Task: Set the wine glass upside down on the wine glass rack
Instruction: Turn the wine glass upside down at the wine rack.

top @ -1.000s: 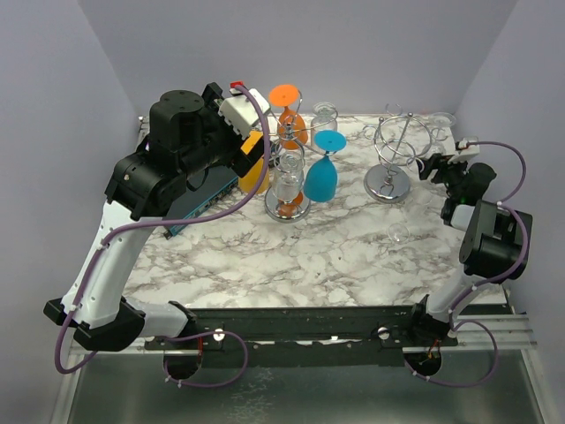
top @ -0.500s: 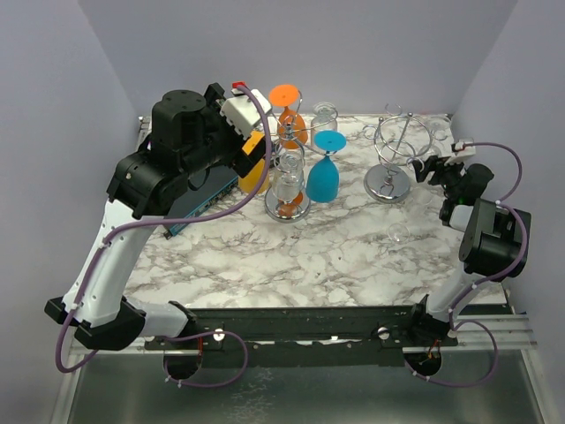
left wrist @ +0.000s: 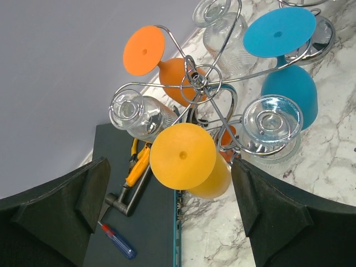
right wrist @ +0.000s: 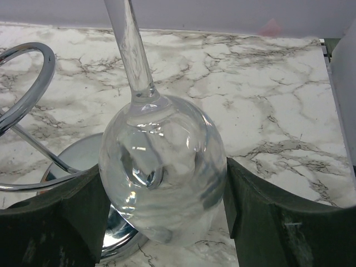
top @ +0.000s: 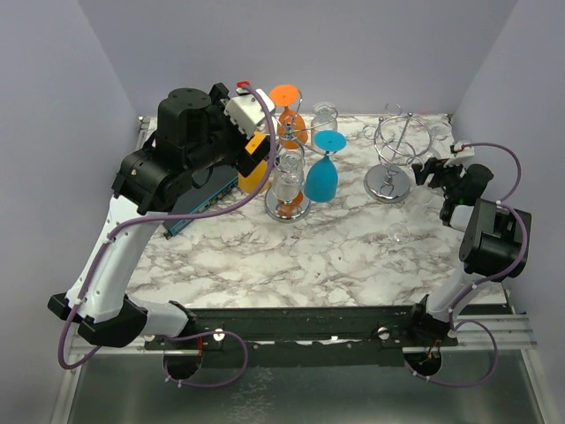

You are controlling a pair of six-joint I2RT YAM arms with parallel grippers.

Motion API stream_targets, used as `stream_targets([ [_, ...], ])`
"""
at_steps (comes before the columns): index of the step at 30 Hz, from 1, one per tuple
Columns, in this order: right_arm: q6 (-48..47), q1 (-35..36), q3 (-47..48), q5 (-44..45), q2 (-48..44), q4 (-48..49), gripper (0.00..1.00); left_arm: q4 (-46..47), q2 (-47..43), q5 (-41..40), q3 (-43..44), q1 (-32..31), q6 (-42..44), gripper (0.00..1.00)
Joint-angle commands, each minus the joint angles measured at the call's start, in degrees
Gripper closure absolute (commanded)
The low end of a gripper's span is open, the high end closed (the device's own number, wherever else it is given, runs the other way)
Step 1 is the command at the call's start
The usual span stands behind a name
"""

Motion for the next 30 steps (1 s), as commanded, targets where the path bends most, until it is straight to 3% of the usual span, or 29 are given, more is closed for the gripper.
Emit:
stream_targets([
  [1, -1.5, 0.3, 0.8, 0.6, -0.5, -1.6, 0.35, -0.3, 0.1, 1.6, 1.7, 0.1, -0.6, 0.01],
  [4, -1.5, 0.2, 1.0, 0.6, -0.5, -2.0, 0.31, -0.3, -0.1, 1.5, 1.6, 0.2, -0.5, 0.01],
  [5, -1.6, 0.2, 1.2, 0.5, -0.5, -2.3, 0.24, -0.3, -0.1, 1.5, 1.6, 0.2, -0.5, 0.01],
  [6, -1.6, 0.2, 1.4, 0.3, -0.4, -2.9, 0.09, -0.3, -0.2, 1.5, 1.6, 0.1, -0.5, 0.01],
  [7, -1.6, 0.3, 1.7, 0.4, -0.4, -3.6, 0.00, -0.3, -0.2, 1.5, 1.6, 0.2, -0.5, 0.01],
  [21, 0.1, 0.3, 0.8, 3.4, -4.6, -6.5, 0.00, -0.3, -0.7, 1.6, 1.6, 0.1, -0.5, 0.01],
  [30, 6.6, 0.3, -3.0, 12.3, -14.8, -17.4, 0.00, -0.7, -2.3, 0.8, -0.3, 0.1, 0.5, 0.01],
])
